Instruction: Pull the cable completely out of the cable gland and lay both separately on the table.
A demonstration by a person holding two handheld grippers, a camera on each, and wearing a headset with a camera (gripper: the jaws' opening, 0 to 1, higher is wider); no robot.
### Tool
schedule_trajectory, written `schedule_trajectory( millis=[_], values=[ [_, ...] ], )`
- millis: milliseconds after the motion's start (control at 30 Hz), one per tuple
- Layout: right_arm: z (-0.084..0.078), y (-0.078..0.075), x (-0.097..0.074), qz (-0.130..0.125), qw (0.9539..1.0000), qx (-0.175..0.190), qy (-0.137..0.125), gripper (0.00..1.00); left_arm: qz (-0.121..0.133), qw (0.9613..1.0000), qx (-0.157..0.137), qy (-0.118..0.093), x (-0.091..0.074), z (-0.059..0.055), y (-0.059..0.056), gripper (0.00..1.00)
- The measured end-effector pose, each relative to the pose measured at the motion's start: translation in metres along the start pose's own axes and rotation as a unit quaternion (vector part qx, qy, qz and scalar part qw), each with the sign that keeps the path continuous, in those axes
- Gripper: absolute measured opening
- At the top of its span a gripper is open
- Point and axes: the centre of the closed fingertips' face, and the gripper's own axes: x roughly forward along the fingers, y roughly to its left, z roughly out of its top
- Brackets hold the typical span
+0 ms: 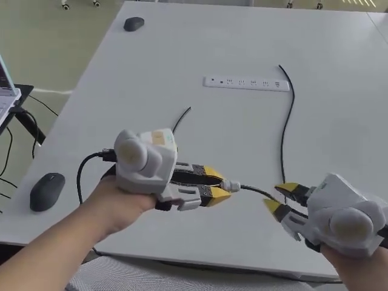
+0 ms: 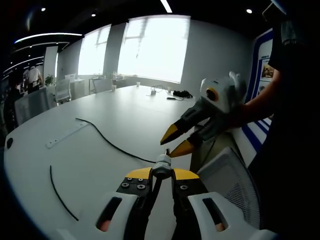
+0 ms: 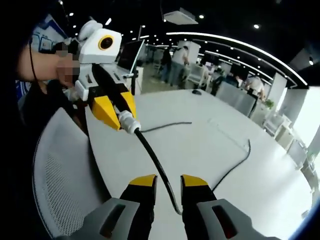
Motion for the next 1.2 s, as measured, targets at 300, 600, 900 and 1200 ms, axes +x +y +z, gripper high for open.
schedule_trajectory(
  millis=[300, 600, 900, 1200],
  values=[
    [0.026, 0.024, 0.015, 0.021, 0.9988, -0.044, -0.001, 0.10, 0.006, 0.9999, -0.009, 0.002, -0.001, -0.003, 0.004, 0.15],
    [0.035, 0.031, 0.020, 0.016, 0.9935, -0.113, 0.005, 0.04, 0.007, 0.9999, -0.009, 0.011, 0.000, -0.008, 0.004, 0.15],
    [0.032, 0.032, 0.022, 0.021, 0.9944, -0.103, 0.007, 0.01, 0.005, 0.9998, -0.007, 0.017, 0.000, -0.012, 0.004, 0.15],
    [0.025, 0.029, 0.023, 0.025, 0.9966, -0.077, 0.012, 0.01, 0.004, 0.9998, -0.005, 0.020, 0.004, -0.013, 0.003, 0.15]
  ],
)
